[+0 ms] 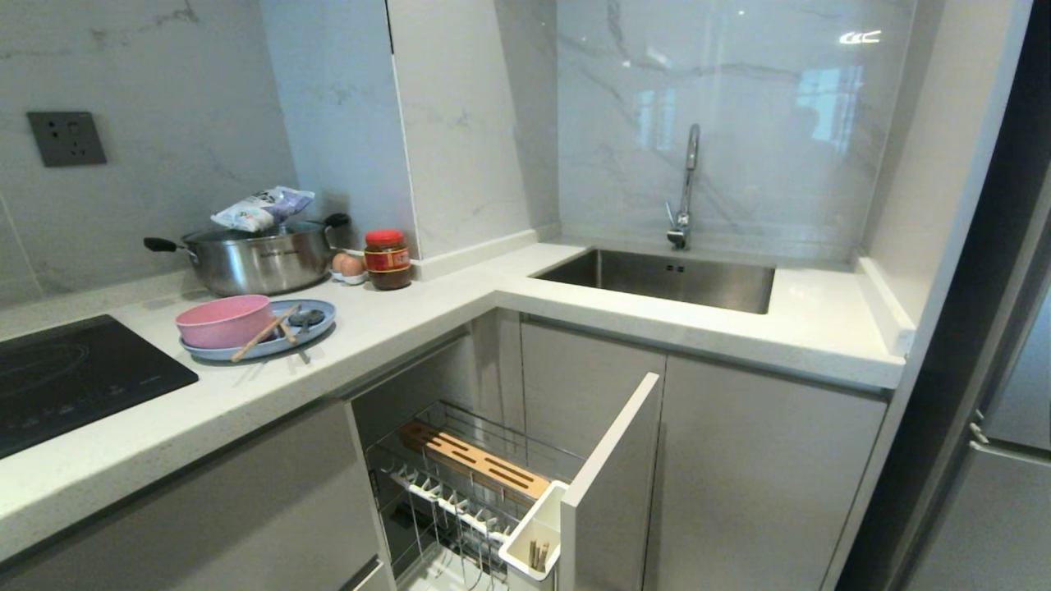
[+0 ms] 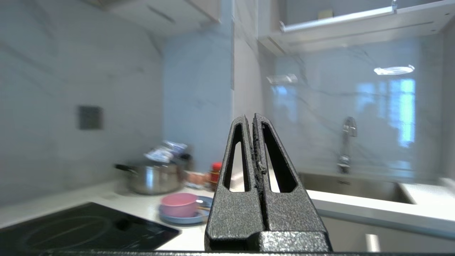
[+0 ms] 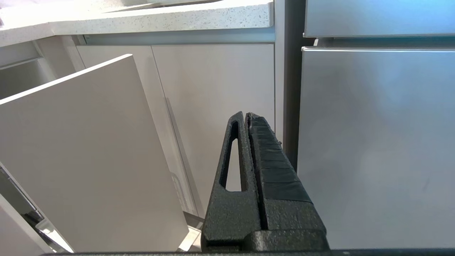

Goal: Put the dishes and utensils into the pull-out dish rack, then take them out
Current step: Close the cupboard

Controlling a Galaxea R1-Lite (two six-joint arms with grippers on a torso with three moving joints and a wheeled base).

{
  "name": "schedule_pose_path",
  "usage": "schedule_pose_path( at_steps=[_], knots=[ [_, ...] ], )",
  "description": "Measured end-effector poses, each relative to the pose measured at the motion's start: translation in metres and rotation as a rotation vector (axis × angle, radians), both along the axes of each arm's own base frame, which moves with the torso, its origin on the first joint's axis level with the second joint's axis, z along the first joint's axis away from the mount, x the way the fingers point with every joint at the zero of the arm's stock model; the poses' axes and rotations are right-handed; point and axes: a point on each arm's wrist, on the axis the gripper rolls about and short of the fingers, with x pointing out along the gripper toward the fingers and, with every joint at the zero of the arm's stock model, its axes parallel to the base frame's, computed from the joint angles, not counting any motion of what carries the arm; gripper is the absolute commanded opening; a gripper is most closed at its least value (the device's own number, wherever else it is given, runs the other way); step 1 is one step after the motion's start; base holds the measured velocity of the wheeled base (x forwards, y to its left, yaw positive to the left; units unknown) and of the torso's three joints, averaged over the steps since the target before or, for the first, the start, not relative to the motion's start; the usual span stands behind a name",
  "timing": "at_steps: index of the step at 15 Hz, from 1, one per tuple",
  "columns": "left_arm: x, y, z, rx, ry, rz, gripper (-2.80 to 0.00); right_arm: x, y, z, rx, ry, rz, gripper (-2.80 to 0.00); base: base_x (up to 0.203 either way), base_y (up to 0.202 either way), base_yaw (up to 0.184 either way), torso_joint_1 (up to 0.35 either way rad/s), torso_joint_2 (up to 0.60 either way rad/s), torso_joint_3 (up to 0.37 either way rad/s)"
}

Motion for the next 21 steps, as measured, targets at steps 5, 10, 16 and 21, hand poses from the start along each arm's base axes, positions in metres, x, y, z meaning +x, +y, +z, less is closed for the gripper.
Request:
schedule_pose_path(
  at_steps=[5, 10, 16, 21],
  knots=[
    [0.120, -0.001, 0.077, -0.191, 0.290, -0.261, -2.80, 0.000, 0.000, 0.000, 0.000, 0.000, 0.000, -2.80, 0.000, 0.000, 0.000, 0.000, 0.00, 0.000],
    [0.274, -0.070, 0.052, -0.200, 0.716, -0.586, -2.80, 0.000, 0.000, 0.000, 0.000, 0.000, 0.000, -2.80, 0.000, 0.000, 0.000, 0.000, 0.00, 0.000],
    [0.381, -0.160, -0.038, -0.102, 1.208, -0.795, -2.80, 0.000, 0.000, 0.000, 0.000, 0.000, 0.000, -2.80, 0.000, 0.000, 0.000, 0.000, 0.00, 0.000],
    [0.404, -0.211, -0.096, -0.036, 1.485, -0.892, -2.80, 0.000, 0.000, 0.000, 0.000, 0.000, 0.000, -2.80, 0.000, 0.000, 0.000, 0.000, 0.00, 0.000]
  ],
)
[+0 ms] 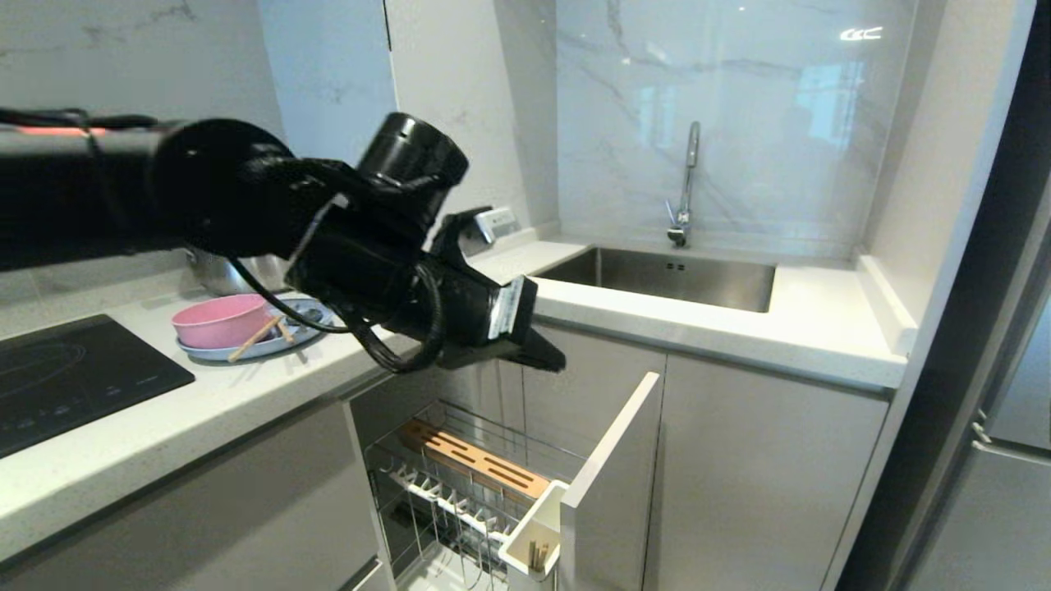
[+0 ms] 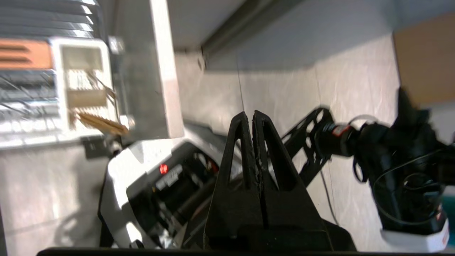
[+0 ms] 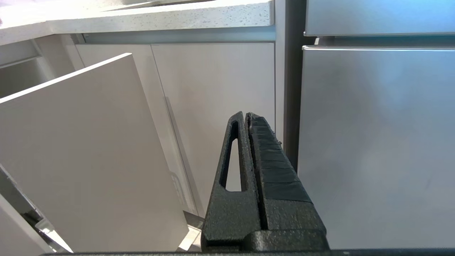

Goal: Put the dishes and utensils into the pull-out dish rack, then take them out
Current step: Close the cupboard

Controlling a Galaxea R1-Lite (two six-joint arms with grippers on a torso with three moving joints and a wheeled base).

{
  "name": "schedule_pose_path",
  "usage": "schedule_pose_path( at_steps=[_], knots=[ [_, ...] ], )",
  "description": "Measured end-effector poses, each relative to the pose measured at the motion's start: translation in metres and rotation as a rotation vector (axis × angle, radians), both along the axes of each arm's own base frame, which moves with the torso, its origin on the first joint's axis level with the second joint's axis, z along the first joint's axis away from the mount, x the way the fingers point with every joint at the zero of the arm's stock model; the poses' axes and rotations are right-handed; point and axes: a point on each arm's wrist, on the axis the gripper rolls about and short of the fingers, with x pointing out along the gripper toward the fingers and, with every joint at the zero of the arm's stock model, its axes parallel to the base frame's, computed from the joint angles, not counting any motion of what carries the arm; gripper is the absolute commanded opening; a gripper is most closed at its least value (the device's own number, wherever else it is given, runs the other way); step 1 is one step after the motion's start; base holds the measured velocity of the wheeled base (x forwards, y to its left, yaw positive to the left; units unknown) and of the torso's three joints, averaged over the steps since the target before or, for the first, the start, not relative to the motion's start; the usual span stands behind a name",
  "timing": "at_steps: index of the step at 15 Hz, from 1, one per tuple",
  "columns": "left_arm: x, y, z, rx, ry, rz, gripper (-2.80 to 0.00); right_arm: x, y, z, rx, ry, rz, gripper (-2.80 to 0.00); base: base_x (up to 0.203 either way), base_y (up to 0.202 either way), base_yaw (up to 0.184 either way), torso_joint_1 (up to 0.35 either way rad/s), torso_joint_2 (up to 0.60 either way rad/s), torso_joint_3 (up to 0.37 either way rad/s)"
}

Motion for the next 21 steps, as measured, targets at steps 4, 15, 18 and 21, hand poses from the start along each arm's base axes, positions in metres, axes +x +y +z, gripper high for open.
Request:
schedule_pose_path(
  at_steps=[4, 15, 18, 21],
  knots=[
    [0.006, -0.034, -0.041, 0.083, 0.090, -0.059, -2.80, 0.000, 0.000, 0.000, 0.000, 0.000, 0.000, -2.80, 0.000, 0.000, 0.000, 0.000, 0.00, 0.000],
    [0.027, -0.076, -0.121, 0.284, 0.164, -0.026, -2.80, 0.000, 0.000, 0.000, 0.000, 0.000, 0.000, -2.80, 0.000, 0.000, 0.000, 0.000, 0.00, 0.000],
    [0.028, -0.080, -0.130, 0.301, 0.176, -0.033, -2.80, 0.000, 0.000, 0.000, 0.000, 0.000, 0.000, -2.80, 0.000, 0.000, 0.000, 0.000, 0.00, 0.000],
    [0.029, -0.082, -0.136, 0.325, 0.170, -0.023, -2.80, 0.000, 0.000, 0.000, 0.000, 0.000, 0.000, -2.80, 0.000, 0.000, 0.000, 0.000, 0.00, 0.000]
  ],
)
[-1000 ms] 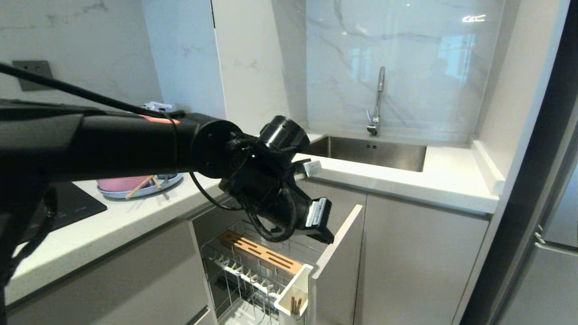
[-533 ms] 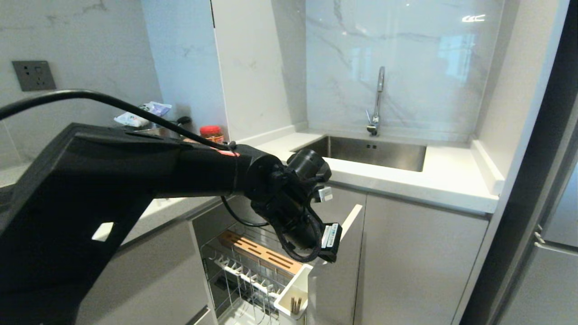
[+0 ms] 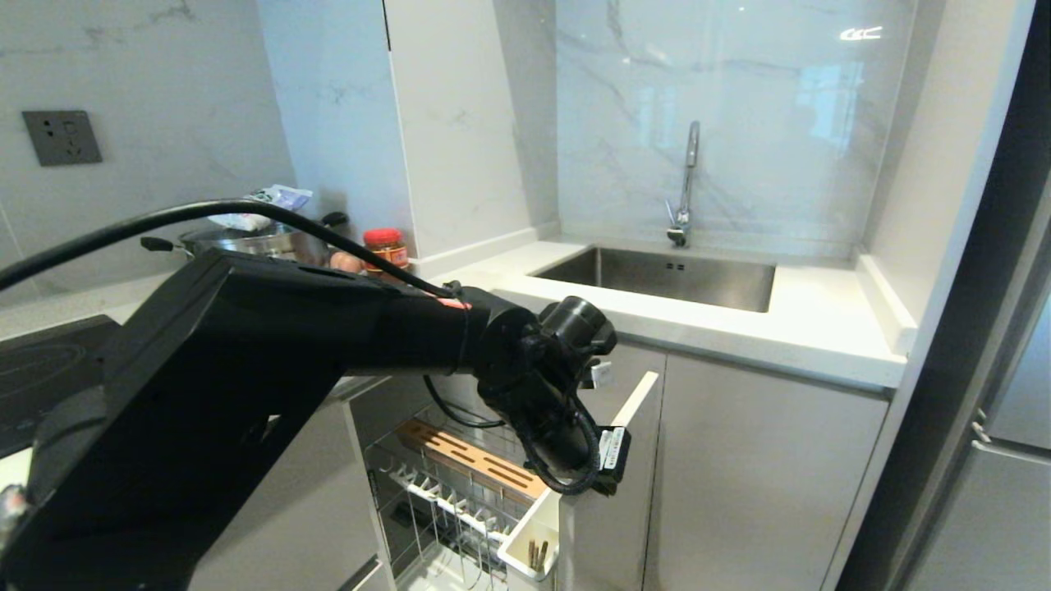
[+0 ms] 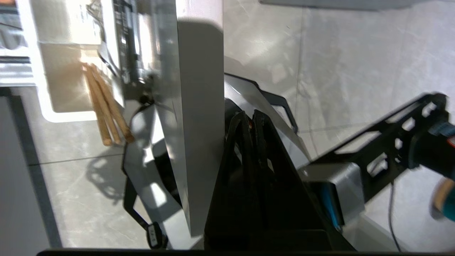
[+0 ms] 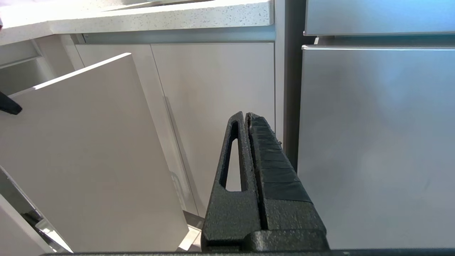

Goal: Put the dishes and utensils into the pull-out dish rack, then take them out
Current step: Close the cupboard

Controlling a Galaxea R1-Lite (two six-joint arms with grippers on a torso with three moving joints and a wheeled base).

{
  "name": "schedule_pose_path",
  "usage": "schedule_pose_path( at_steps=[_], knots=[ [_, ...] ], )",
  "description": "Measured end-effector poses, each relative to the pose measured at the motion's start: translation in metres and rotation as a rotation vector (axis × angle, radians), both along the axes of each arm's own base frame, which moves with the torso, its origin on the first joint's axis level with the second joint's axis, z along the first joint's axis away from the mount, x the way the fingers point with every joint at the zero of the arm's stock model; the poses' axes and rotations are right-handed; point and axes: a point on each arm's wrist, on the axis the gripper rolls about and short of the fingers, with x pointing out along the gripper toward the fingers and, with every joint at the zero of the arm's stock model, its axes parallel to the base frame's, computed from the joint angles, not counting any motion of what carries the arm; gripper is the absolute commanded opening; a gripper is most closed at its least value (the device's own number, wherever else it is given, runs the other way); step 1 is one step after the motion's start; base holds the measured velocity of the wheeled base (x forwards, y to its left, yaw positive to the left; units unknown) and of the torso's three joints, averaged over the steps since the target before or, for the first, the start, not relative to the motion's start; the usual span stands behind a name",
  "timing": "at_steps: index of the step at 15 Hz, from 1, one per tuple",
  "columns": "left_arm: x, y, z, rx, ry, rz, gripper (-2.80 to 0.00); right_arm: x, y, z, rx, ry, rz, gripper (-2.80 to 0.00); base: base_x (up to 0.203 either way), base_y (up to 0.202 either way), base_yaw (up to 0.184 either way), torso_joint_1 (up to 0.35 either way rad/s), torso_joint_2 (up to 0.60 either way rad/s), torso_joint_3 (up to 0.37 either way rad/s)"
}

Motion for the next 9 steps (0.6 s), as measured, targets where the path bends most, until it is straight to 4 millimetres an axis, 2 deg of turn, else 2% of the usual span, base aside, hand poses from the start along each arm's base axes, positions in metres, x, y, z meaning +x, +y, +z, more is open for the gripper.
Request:
schedule_pose_path(
  at_steps=[9],
  knots=[
    [0.0101, 0.0019, -0.0111, 0.303, -0.262, 0.158, -2.80, 0.0000, 0.0000, 0.0000, 0.000, 0.000, 0.000, -2.80, 0.000, 0.000, 0.000, 0.000, 0.00, 0.000]
  ],
)
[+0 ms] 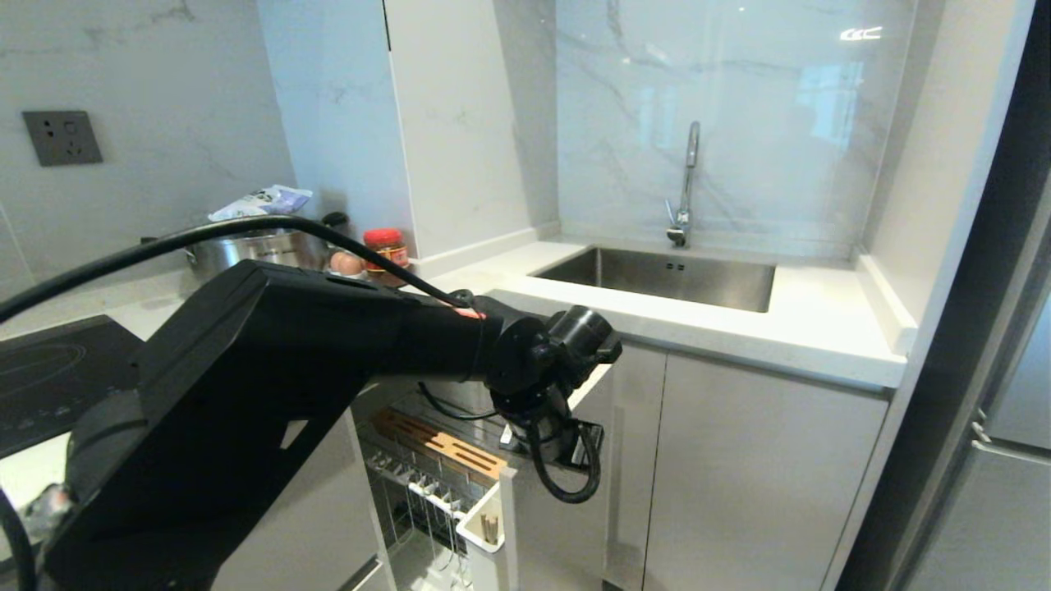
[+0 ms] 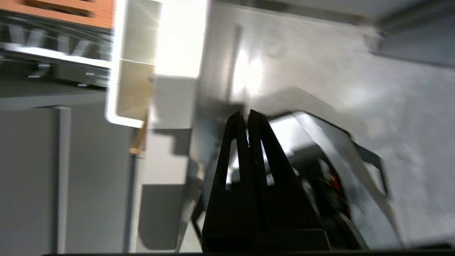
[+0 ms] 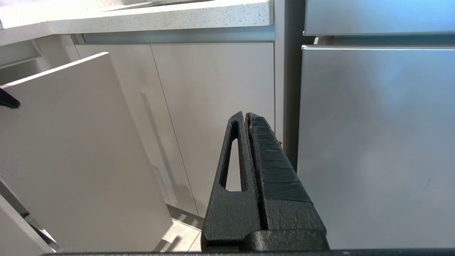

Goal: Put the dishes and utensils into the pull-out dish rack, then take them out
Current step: Close the cupboard

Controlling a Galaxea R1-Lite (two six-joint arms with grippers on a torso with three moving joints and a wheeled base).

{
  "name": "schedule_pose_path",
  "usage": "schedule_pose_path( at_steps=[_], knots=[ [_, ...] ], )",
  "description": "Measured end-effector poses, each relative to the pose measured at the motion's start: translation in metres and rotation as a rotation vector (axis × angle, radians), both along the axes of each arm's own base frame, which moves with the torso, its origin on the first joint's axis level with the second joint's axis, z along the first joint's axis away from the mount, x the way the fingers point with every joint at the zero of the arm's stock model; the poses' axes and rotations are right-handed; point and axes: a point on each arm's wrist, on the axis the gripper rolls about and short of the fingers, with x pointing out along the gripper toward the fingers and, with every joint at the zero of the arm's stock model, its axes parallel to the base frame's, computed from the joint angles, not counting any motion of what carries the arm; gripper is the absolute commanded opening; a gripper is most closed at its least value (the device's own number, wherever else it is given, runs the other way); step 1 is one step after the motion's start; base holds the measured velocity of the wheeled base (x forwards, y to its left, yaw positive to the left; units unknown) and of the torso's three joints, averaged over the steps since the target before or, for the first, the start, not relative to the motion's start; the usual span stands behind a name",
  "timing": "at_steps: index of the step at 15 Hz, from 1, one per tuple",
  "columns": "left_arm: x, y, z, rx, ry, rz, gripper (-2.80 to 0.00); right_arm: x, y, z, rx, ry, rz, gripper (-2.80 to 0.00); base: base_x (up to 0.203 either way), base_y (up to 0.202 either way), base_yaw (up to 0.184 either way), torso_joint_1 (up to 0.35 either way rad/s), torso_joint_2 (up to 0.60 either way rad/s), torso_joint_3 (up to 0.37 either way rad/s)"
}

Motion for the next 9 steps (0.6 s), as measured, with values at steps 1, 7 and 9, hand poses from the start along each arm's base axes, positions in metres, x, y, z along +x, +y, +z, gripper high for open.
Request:
schedule_pose_path(
  at_steps=[1, 7, 9],
  knots=[
    [0.003, 0.002, -0.001, 0.041, -0.038, 0.027, -2.80, 0.000, 0.000, 0.000, 0.000, 0.000, 0.000, -2.80, 0.000, 0.000, 0.000, 0.000, 0.00, 0.000],
    [0.036, 0.030, -0.015, 0.293, -0.191, 0.164, -2.80, 0.000, 0.000, 0.000, 0.000, 0.000, 0.000, -2.80, 0.000, 0.000, 0.000, 0.000, 0.00, 0.000],
    [0.045, 0.040, -0.020, 0.347, -0.208, 0.193, -2.80, 0.000, 0.000, 0.000, 0.000, 0.000, 0.000, -2.80, 0.000, 0.000, 0.000, 0.000, 0.00, 0.000]
  ],
)
